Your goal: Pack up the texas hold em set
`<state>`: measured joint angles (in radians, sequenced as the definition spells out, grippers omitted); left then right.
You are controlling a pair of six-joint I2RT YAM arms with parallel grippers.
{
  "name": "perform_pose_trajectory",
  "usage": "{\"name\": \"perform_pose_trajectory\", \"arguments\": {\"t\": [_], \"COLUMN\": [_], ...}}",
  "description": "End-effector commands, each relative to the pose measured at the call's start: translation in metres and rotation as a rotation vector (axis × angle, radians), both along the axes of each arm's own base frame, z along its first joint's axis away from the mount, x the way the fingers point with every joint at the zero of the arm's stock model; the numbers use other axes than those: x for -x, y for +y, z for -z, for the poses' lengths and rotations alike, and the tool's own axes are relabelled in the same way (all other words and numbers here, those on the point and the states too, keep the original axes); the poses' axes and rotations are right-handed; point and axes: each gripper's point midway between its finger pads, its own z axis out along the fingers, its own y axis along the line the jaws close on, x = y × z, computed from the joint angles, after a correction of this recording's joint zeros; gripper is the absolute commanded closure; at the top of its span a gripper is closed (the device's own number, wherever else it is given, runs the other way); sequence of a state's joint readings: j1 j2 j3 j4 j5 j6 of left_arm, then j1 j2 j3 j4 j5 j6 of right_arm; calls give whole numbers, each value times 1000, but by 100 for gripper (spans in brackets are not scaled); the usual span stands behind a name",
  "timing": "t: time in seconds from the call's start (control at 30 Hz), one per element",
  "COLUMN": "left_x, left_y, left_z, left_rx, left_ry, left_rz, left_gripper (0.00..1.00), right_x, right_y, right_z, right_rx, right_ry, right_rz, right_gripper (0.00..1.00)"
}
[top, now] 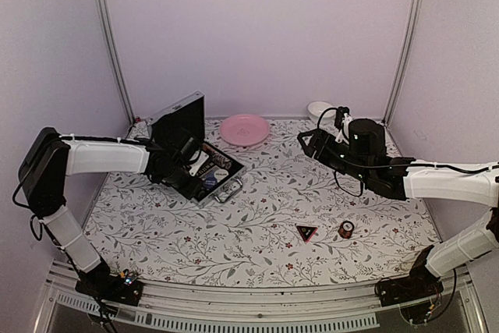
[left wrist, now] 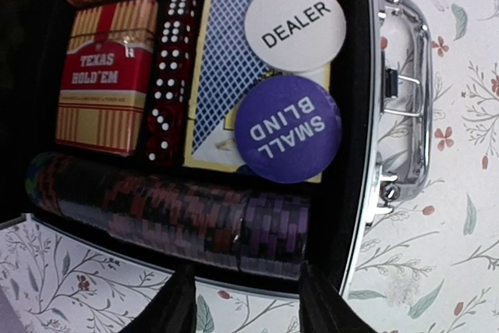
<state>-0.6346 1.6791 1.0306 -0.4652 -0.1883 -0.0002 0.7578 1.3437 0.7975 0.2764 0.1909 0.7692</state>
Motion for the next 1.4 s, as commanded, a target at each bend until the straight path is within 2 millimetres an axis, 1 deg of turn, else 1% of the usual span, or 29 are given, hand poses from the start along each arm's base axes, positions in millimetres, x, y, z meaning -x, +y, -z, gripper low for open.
{"name": "perform_pose_trajectory", "arguments": {"t": [0.0, 0.1, 0.17, 0.2, 0.27, 0.37, 0.4, 0.47, 0.5, 0.57, 0.6, 0.67, 0.73, 0.83, 0.87, 0.97, 1.03, 1.13, 1.17, 1.3, 1.37], "left_x": [-9, -11, -9, -8, -8, -13, -15, -19, -20, -23, -25, -26, -25, -19, -18, -8, -4, 0, 0, 5, 10], "left_y": [10, 6, -7, -15, -28, -27, -26, -25, -27, -31, -34, -37, -38, -39, -38, -49, -55, -61, -66, -87, -98], "left_z": [-30, -54, -78, -97, -141, -205, -220, -242, -245, -243, -239, -225, -209, -194, -193, -194, -191, -183, -180, -157, -145], "left_rx": [4, 62, 156, 222, 352, 483, 521, 586, 605, 616, 616, 612, 607, 588, 574, 547, 537, 509, 503, 503, 557], "left_ry": [-115, -175, -202, -225, -301, -433, -456, -477, -475, -472, -468, -462, -441, -396, -405, -422, -413, -393, -378, -274, -224], "left_rz": [-36, -34, -3, 16, 44, 43, 47, 55, 60, 78, 86, 98, 99, 96, 91, 121, 133, 146, 160, 170, 167], "left_gripper": [53, 51, 50, 47, 36, 23, 19, 17, 17, 18, 20, 26, 28, 29, 29, 27, 27, 27, 26, 29, 30], "right_x": [-2, -2, 0, 2, 9, 28, 36, 53, 61, 77, 85, 100, 111, 121, 122, 121, 119, 115, 115, 119, 122], "right_y": [-7, -15, -23, -28, -39, -61, -68, -83, -90, -107, -116, -133, -141, -140, -139, -132, -127, -115, -113, -111, -113], "right_z": [-3, -8, -7, -6, -1, 16, 23, 33, 37, 48, 56, 73, 89, 112, 117, 142, 155, 167, 171, 183, 186], "right_rx": [5, 29, 70, 99, 163, 269, 300, 335, 354, 395, 419, 454, 477, 491, 491, 528, 552, 553, 558, 589, 599], "right_ry": [-12, -27, -12, -3, 34, 124, 165, 242, 284, 381, 437, 550, 634, 723, 736, 792, 816, 827, 834, 873, 883], "right_rz": [25, 44, 56, 60, 71, 72, 69, 66, 66, 92, 118, 170, 183, 168, 164, 135, 113, 65, 51, 21, 22], "right_gripper": [26, 26, 26, 26, 25, 25, 25, 25, 25, 26, 26, 26, 26, 26, 26, 26, 26, 27, 27, 29, 31]}}
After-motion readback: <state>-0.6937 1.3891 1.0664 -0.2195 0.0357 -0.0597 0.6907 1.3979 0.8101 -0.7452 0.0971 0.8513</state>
